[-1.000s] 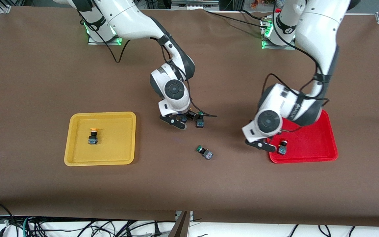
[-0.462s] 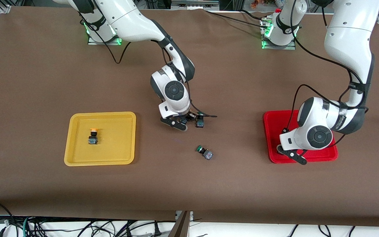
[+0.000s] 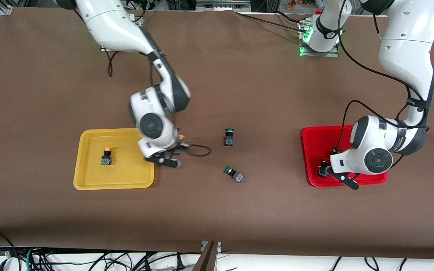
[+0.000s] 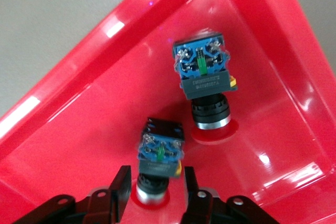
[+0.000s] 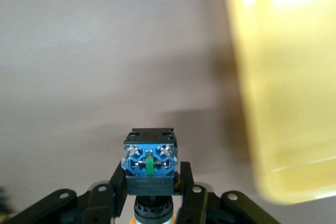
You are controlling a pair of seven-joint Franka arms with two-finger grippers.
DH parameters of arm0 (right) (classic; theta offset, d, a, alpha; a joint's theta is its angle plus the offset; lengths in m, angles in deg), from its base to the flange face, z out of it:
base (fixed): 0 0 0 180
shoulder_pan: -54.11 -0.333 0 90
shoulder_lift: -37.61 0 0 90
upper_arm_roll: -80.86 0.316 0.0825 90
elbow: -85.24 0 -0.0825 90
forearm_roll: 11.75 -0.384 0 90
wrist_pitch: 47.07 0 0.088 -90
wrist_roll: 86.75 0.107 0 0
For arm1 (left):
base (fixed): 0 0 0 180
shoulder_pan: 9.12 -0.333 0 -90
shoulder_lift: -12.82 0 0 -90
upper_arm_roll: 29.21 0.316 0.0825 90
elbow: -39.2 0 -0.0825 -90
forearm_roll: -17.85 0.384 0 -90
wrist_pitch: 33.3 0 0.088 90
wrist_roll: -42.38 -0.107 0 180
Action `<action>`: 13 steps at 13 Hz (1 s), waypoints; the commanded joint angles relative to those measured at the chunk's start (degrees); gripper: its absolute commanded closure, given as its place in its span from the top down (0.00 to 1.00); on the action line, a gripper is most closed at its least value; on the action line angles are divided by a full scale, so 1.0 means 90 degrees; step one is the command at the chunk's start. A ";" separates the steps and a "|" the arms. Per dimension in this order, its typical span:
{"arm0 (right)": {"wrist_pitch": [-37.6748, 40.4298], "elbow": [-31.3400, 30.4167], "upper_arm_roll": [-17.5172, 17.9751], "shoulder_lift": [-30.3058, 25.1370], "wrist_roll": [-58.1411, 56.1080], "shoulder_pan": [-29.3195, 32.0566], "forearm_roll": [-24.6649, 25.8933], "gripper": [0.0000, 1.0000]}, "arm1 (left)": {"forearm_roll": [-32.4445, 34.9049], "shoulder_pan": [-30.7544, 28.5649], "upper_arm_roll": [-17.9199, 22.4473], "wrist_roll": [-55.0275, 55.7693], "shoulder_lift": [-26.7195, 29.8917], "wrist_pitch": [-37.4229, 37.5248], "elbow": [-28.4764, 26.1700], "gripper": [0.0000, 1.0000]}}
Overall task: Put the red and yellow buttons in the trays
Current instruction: 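Lower the red button with the left gripper while the right gripper carries yellow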
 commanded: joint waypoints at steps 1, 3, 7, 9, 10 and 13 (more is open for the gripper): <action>0.0315 -0.0164 -0.0102 -0.0174 -0.1222 0.0413 -0.0008 0.00 | 0.0019 -0.0050 -0.0100 -0.0161 0.0071 -0.0082 -0.0111 1.00; 0.0287 -0.0398 -0.0170 -0.0175 -0.1916 0.0726 0.0011 0.00 | 0.0019 -0.0050 -0.0110 -0.0141 0.0081 -0.0081 -0.0092 1.00; -0.0121 -0.0866 -0.0190 -0.0106 -0.2884 0.1263 0.0021 0.00 | 0.0019 0.0009 -0.0110 -0.0053 0.0110 -0.0052 -0.0072 1.00; -0.0338 -0.0975 -0.0190 -0.0058 -0.3324 0.1478 0.0002 0.00 | 0.0019 -0.0001 -0.0110 -0.0053 0.0110 -0.0052 -0.0072 1.00; -0.0290 -0.0936 -0.0190 -0.0057 -0.3335 0.1508 -0.0008 0.21 | 0.0019 0.0009 -0.0110 -0.0053 0.0110 -0.0052 -0.0053 1.00; -0.0076 -0.0820 -0.0200 -0.0193 -0.3326 0.1625 -0.0067 1.00 | 0.0019 0.0028 -0.0110 -0.0053 0.0207 -0.0042 -0.0004 1.00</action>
